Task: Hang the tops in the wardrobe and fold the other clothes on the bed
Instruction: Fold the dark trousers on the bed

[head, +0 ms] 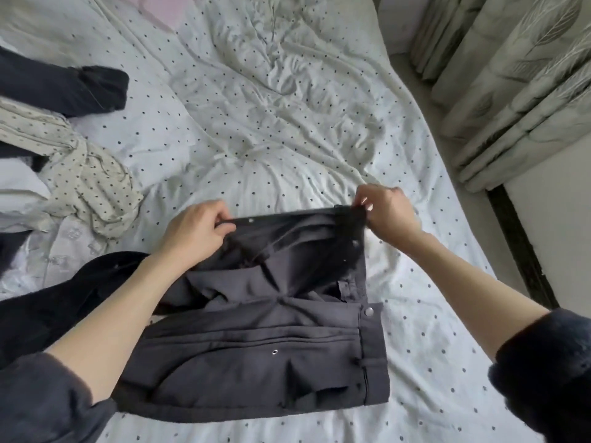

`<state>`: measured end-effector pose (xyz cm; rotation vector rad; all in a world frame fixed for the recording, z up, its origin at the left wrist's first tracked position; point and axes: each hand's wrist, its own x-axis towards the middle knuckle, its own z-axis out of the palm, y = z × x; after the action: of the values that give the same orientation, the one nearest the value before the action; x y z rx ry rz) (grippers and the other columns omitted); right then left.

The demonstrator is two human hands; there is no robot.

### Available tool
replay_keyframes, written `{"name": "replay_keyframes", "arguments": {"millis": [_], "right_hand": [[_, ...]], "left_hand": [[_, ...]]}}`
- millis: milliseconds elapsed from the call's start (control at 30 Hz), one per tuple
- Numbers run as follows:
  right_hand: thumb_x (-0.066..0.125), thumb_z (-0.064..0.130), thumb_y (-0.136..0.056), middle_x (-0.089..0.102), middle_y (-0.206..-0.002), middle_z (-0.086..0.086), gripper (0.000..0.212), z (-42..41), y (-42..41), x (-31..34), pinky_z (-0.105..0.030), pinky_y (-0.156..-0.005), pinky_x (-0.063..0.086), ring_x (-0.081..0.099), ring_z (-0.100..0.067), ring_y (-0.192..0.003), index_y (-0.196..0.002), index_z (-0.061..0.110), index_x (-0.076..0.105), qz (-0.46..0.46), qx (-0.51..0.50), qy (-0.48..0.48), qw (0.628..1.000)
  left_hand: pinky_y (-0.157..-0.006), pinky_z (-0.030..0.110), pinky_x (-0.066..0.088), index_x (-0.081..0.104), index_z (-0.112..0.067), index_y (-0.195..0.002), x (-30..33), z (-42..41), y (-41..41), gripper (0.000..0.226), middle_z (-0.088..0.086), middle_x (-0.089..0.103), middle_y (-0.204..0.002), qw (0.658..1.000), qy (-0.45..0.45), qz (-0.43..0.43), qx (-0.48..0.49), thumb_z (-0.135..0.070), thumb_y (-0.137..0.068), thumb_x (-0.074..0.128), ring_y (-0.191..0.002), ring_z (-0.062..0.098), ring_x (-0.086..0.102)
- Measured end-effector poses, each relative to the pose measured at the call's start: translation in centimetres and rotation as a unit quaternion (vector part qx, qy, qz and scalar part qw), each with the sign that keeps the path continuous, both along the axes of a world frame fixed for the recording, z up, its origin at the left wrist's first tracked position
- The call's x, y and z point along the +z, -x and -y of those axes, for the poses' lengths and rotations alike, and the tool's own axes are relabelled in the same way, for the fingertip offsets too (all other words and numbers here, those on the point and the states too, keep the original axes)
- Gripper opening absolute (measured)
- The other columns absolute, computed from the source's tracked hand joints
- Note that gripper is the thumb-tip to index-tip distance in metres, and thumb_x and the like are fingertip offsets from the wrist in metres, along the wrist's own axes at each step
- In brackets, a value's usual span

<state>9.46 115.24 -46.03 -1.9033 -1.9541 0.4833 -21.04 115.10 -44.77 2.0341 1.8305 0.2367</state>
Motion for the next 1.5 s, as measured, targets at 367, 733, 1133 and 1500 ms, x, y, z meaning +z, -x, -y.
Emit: {"name": "replay_keyframes", "arguments": {"millis": [367,733,1133,1500], "right_hand": [[0.041,0.005,-0.092,0.049,-0.139,0.005,0.045,-1.2,-2.3,-3.7,-0.041,-0.098,0.036,0.048,-0.019,-0.124,-0.126,0.03,0.059,0.141,0.069,0.167,0.973],[0.043,0.031,-0.095,0.056,-0.069,-0.004,0.038,1.1,0.5,-5.7,-0.033,-0.072,0.045,0.056,-0.028,-0.078,-0.062,0.013,0.048,-0.067,-0.167,0.303,0.936],[0.057,0.027,-0.091,0.043,-0.072,-0.006,0.04,16.0,-2.7,-7.0,-0.026,-0.061,0.026,0.037,-0.015,-0.067,-0.075,-0.009,0.054,-0.266,-0.197,0.409,0.851],[0.062,0.021,-0.089,0.038,-0.057,0.0,0.037,17.5,-3.0,-7.7,-0.022,-0.05,0.024,0.033,-0.012,-0.053,-0.058,0.011,0.042,-0.23,-0.189,0.405,0.864]], "left_hand": [[-0.09,0.038,0.043,0.064,-0.017,-0.103,-1.4,-3.4,-0.5,0.018,0.001,0.053,-0.117,0.978,0.105,-0.149,-0.102,-0.021,-0.094,0.049,-0.11,0.022,0.051],[-0.083,0.043,0.045,0.064,-0.008,-0.113,-3.6,-2.1,-4.7,0.024,0.008,0.061,-0.111,0.986,-0.055,-0.002,-0.156,-0.01,-0.094,0.051,-0.101,0.03,0.057],[-0.112,0.057,0.006,0.024,-0.016,-0.149,-8.7,7.4,-6.1,0.065,0.009,0.014,-0.157,0.966,0.022,-0.165,-0.197,-0.04,-0.093,0.047,-0.145,0.032,0.01],[-0.112,0.05,-0.012,0.001,-0.026,-0.151,-10.0,10.8,-6.4,0.061,0.006,-0.014,-0.158,0.952,0.065,-0.174,-0.241,-0.044,-0.099,0.028,-0.144,0.027,-0.014]]}}
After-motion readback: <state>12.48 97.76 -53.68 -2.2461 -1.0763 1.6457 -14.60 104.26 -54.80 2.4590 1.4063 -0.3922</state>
